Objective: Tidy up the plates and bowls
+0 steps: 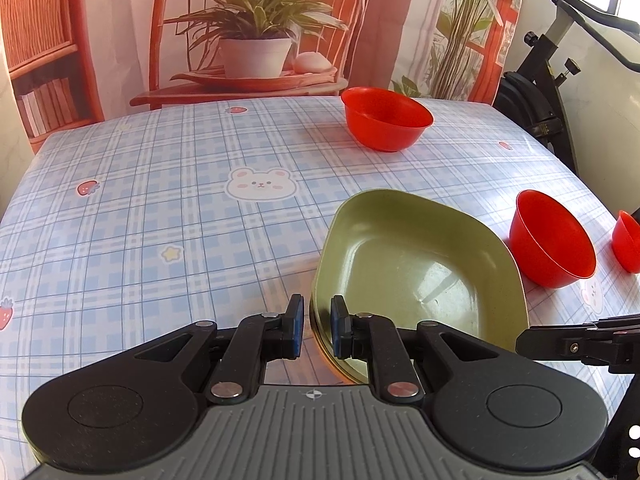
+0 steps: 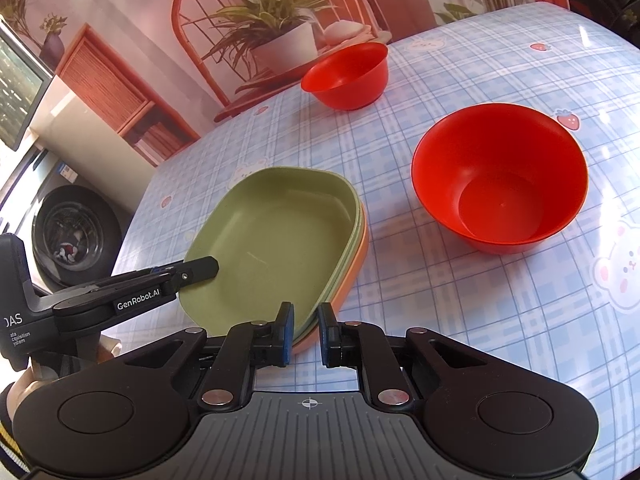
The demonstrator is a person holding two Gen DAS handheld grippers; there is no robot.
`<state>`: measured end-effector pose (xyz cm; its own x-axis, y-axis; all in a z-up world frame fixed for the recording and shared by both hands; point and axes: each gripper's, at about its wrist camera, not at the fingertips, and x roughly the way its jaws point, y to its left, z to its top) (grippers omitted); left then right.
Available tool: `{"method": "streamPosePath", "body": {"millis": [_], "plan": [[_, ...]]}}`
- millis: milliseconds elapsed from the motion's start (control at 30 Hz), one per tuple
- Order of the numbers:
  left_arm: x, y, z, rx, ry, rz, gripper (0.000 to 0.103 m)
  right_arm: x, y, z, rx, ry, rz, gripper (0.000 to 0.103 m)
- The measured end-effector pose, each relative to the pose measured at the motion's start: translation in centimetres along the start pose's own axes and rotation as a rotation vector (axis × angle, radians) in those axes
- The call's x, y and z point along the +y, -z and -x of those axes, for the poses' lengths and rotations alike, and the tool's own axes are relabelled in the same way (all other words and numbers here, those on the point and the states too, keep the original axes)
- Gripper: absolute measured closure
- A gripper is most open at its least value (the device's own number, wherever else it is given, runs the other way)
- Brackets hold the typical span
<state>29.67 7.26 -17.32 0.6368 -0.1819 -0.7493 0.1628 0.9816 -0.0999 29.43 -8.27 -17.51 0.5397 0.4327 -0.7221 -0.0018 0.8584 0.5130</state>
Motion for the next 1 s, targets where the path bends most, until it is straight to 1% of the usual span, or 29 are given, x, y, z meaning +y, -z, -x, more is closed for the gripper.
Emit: {"method": "streamPosePath", "body": {"millis": [233,267,333,367,533,667,800,1000], "plan": [[-0.1,-0.1,0.1,-0.001,-0.009,0.003,0.084,0.0,0.0,0.1,0.002,0.0,-0.003,0.091],[-0.1,-0.2,0.2,-0.002,-0.012,-0.001,0.083,0.0,0.0,0.1,0.003,-0.002,-0.002,0.09],[-0.1,-0.4,0.4,-0.01,-0.019,-0.006,0.073,0.1,-0.1,0.4,-0.009,-0.001,0.005,0.088],[-0.1,-0.6,0.7,-0.021,-0.016,-0.001,0.066,0.1,-0.2,0.7,-0.02,-0.001,0.007,0.087],[0.0,-2.2,2.1,-0.071,0.012,0.02,0.066,-0.1,-0.9,1.9,-0.077,0.009,0.006,0.087],[-0.3,-3.8,3.3,-0.109,0.024,0.01,0.066,-0.3,-1.4,2.9,-0.131,0.03,0.02,0.087],[-0.9,-5.3,4.2,-0.131,-0.011,-0.066,0.066,-0.4,-2.2,3.9,-0.186,0.051,0.052,0.087],[-0.2,-7.3,5.4,-0.154,-0.01,-0.062,0.066,-2.3,-3.5,5.3,-0.253,0.084,0.024,0.086]]}}
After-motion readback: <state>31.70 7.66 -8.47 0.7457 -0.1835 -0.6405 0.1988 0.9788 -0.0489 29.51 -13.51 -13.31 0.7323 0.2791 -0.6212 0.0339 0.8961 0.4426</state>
